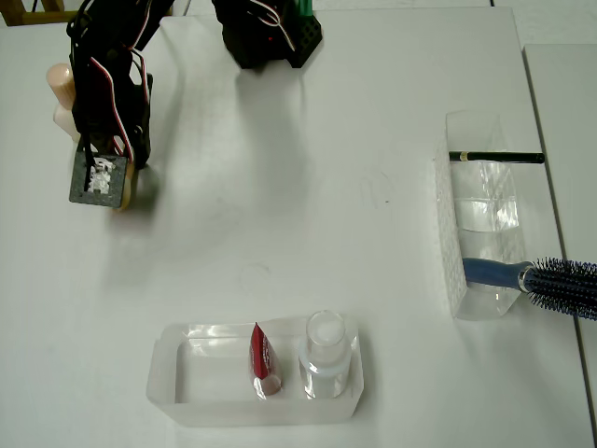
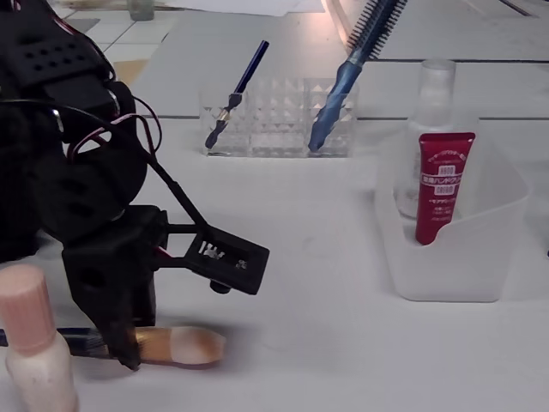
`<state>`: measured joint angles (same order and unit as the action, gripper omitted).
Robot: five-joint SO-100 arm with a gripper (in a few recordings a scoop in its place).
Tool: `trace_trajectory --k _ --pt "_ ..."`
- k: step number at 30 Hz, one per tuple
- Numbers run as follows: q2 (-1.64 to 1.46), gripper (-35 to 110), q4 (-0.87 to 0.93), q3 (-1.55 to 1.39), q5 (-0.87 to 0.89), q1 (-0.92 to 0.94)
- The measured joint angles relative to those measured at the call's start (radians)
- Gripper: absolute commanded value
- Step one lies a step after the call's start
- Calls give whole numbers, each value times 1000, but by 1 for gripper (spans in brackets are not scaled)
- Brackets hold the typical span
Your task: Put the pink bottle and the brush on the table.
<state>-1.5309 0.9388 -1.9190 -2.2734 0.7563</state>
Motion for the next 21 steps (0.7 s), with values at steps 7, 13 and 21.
trace_trajectory --k 7,13,21 --pt "0 27 11 3 0 0" --pt "-12 34 48 9 0 0" --pt "-29 39 69 58 0 -2"
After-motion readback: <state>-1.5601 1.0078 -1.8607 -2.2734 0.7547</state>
